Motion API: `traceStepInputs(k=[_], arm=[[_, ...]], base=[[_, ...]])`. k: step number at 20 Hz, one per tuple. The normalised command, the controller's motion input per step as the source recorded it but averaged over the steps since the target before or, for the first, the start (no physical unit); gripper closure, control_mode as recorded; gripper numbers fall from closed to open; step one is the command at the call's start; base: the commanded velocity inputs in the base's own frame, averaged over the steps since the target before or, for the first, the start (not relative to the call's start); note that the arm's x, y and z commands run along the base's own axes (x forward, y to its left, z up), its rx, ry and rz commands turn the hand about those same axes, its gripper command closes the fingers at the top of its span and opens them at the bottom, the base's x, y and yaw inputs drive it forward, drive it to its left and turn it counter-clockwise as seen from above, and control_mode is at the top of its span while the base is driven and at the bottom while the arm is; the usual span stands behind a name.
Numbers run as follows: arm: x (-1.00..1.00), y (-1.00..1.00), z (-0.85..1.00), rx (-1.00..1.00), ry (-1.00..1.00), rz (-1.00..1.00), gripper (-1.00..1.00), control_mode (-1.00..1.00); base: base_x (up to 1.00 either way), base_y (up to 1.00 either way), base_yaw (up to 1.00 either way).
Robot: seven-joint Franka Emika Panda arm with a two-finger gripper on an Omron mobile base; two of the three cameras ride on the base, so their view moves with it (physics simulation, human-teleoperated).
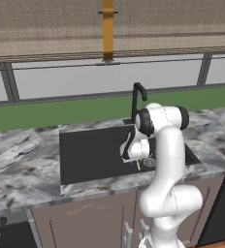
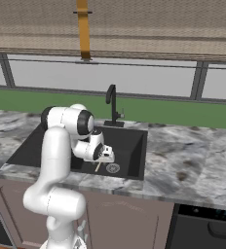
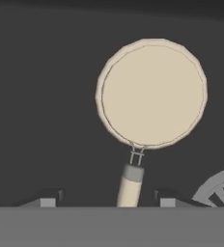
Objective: Pick up the bar soap and dish brush from the sink, and place them back in the cabinet, and close the cabinet doors.
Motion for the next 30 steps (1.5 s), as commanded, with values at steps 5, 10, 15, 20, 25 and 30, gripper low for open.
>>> traceStepInputs(k=[5,10,15,20,25,30], arm=[[0.0,0.0,0.0,0.0,0.0,0.0,1.0,-1.0],[0.0,0.0,-0.04,0.0,0.0,0.0,1.0,-1.0],[0.0,-0.02,0.06,0.0,0.0,0.0,1.0,-1.0],[0.0,-0.01,0.42,0.0,0.0,0.0,1.0,-1.0],[-0.17,0.0,0.62,0.0,0.0,0.0,1.0,-1.0],[-0.38,0.0,0.48,0.0,-0.01,0.0,1.0,-1.0]], base=[[0.0,0.0,0.0],[0.0,0.0,0.0],[0.0,0.0,0.0],[0.0,0.0,0.0],[0.0,0.0,0.0],[0.0,0.0,0.0]])
